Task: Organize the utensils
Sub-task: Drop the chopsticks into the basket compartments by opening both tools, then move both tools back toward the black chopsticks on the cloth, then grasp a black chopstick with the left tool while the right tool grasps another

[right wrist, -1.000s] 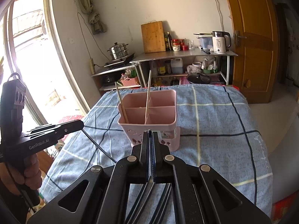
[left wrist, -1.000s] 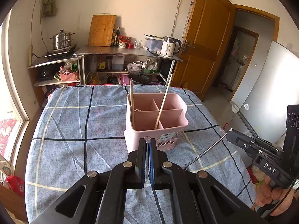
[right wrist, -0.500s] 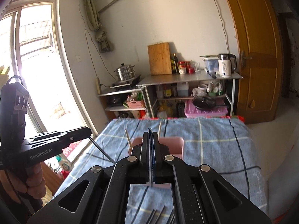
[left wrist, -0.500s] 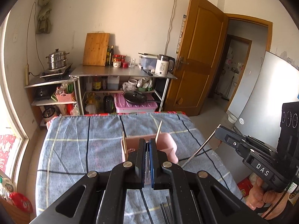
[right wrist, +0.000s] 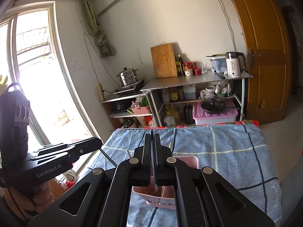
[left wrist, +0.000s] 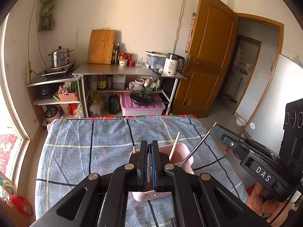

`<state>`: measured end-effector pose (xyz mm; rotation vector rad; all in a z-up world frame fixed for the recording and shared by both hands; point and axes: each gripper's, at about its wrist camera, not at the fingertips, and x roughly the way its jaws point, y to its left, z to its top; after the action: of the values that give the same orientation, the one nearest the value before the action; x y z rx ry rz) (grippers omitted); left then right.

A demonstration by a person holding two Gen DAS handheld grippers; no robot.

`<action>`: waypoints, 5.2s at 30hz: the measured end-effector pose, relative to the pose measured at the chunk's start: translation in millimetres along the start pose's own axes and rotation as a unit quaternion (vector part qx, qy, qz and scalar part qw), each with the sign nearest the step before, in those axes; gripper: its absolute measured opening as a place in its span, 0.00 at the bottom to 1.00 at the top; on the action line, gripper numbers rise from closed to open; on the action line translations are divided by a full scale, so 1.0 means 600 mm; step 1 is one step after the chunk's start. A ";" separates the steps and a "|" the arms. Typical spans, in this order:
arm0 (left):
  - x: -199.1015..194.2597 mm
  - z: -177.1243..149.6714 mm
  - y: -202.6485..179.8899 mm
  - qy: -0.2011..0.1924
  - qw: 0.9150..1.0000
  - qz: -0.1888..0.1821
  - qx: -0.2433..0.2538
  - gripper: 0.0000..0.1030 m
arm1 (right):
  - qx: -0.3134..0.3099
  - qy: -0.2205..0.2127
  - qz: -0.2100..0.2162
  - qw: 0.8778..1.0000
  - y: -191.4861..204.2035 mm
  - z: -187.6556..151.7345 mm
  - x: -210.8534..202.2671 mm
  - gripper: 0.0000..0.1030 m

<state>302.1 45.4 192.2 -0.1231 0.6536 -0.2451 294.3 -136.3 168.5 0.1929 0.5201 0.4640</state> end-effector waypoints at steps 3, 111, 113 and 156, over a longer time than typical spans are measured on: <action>0.020 -0.014 0.013 0.010 1.000 -0.002 -0.006 0.03 | 0.006 0.008 0.002 1.000 -0.006 -0.015 0.019 0.01; 0.118 -0.435 -0.090 0.131 0.991 -0.005 -0.011 0.27 | 0.016 0.199 -0.086 0.976 -0.094 -0.395 -0.021 0.10; 0.117 -0.436 -0.094 0.130 0.991 -0.005 -0.005 0.31 | 0.016 0.202 -0.088 0.975 -0.094 -0.396 -0.020 0.10; 0.116 -0.437 -0.090 0.158 0.982 0.100 0.029 0.24 | 0.009 0.240 -0.104 0.965 -0.092 -0.389 -0.011 0.09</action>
<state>184.1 -34.6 -44.9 0.0387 0.9667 -0.0898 189.0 -174.0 -44.1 0.0377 1.0106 0.2979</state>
